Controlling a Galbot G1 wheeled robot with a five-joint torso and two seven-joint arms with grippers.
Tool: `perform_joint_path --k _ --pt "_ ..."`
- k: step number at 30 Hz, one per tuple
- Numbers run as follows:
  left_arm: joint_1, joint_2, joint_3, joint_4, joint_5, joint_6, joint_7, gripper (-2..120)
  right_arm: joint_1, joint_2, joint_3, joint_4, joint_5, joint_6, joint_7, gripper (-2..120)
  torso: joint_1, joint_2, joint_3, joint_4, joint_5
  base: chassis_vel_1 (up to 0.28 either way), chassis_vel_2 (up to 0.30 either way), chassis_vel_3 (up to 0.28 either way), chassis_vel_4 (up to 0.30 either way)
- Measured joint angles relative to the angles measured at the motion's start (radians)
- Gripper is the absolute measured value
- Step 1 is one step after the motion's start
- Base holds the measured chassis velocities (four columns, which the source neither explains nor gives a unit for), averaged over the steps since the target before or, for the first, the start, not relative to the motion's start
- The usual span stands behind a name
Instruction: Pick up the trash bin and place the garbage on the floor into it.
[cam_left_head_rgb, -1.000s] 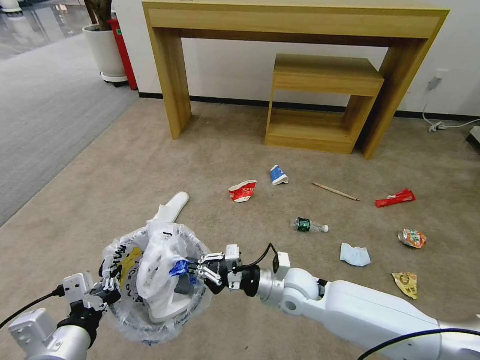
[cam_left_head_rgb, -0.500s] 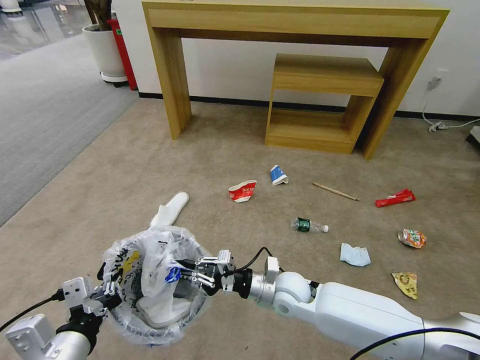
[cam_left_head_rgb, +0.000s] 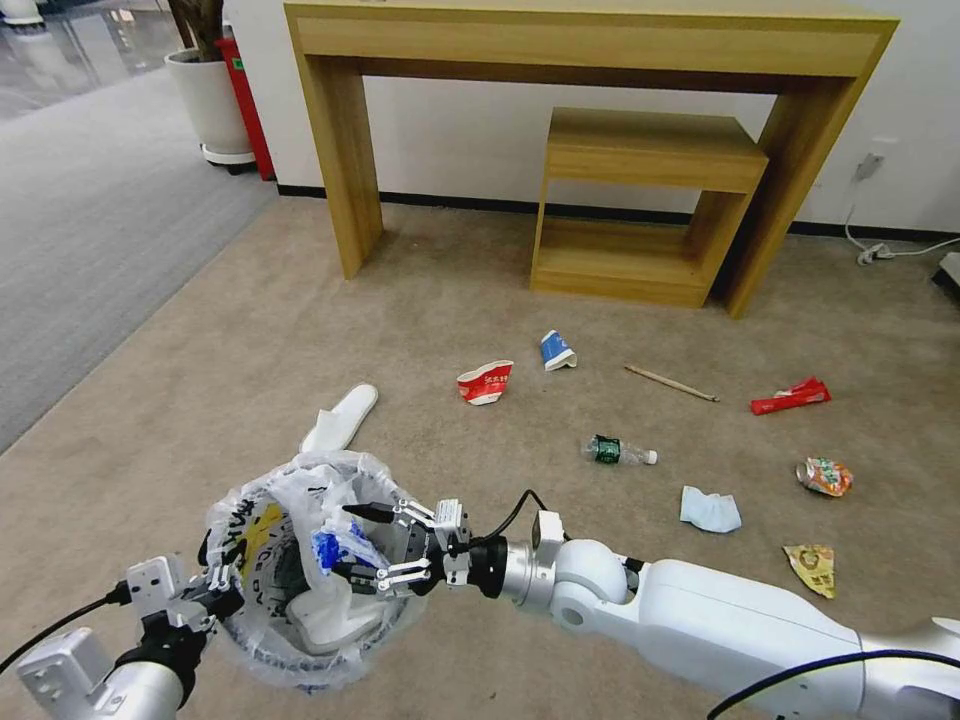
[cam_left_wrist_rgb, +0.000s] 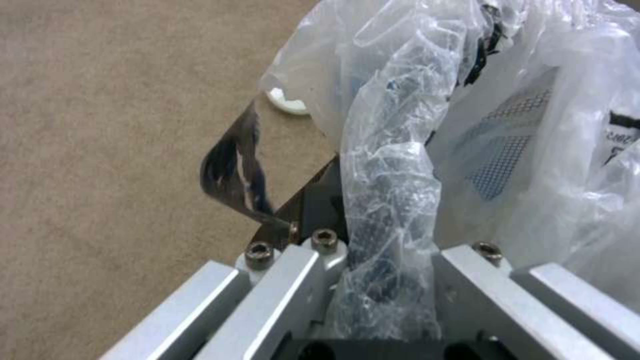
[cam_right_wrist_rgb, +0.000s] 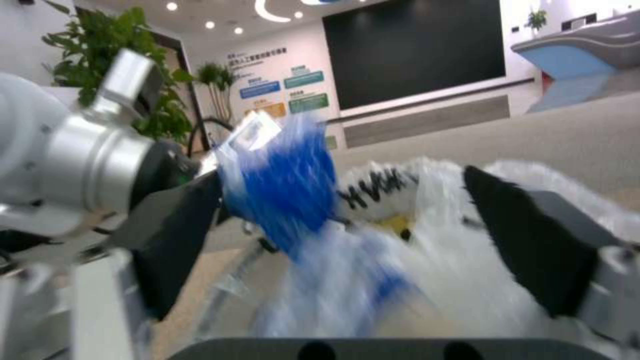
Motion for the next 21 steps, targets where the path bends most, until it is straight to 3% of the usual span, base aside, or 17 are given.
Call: perform_joint_path --k 2,12,18,21 --pt "-0.012 -0.001 -0.001 0.010 -0.008 0.006 -0.009 1 0.010 -0.014 0.000 0.022 0.002 -0.002 0.003 99 0.000 0.000 0.000 -0.0001 0.0000 0.000 0.000 0.000 0.000" --pt "-0.008 -0.010 0.017 0.010 0.002 0.008 -0.003 1 0.003 -0.024 0.033 0.046 0.002 -0.003 0.044 100 0.000 0.000 0.000 -0.0001 0.0001 0.000 0.000 0.000 0.000" --pt "-0.005 -0.002 0.014 0.015 0.003 0.009 -0.002 1 -0.019 -0.017 0.102 0.068 0.010 -0.011 0.125 100 0.000 0.000 0.000 0.0001 0.0001 0.000 0.000 0.000 0.000" --pt "0.002 0.006 0.013 0.016 0.004 0.010 0.000 1 -0.060 -0.023 0.220 0.077 0.009 -0.029 0.222 100 0.000 0.000 0.000 0.0000 0.0002 0.000 0.000 0.000 0.000"
